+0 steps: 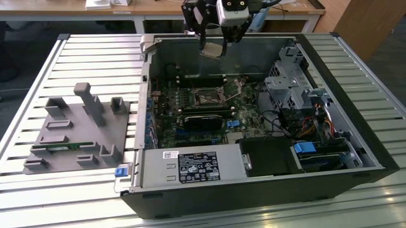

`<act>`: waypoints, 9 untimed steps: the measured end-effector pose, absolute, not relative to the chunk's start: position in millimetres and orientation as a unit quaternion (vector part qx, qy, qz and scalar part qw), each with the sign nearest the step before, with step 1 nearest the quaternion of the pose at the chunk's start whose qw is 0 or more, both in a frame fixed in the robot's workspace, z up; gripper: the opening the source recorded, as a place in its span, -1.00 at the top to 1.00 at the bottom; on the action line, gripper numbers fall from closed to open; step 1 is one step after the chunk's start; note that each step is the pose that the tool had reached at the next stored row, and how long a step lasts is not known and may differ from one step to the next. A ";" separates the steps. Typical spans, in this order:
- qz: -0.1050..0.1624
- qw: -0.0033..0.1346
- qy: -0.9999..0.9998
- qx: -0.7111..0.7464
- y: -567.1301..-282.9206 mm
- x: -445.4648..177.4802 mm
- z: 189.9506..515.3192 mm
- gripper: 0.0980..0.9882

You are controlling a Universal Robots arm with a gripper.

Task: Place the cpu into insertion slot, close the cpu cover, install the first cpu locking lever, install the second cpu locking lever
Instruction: 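Place the cpu into insertion slot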

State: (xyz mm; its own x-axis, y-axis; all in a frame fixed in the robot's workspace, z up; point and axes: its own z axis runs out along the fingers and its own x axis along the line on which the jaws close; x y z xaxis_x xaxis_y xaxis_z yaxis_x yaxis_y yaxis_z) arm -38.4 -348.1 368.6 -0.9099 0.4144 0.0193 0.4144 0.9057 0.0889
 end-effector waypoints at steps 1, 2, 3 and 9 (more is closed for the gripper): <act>0.046 0.000 0.976 0.214 -348.1 -38.4 368.6 0.00; 0.046 0.000 0.975 0.216 -348.1 -38.5 368.6 0.00; 0.046 0.000 0.975 0.217 -348.1 -38.5 368.6 0.00; 0.045 0.001 0.972 0.229 -348.1 -38.5 368.6 0.00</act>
State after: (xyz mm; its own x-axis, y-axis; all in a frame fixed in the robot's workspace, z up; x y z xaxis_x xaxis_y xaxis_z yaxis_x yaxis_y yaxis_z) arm -38.5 -348.1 368.6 -0.8948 0.4461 0.0193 0.4459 0.8907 0.0888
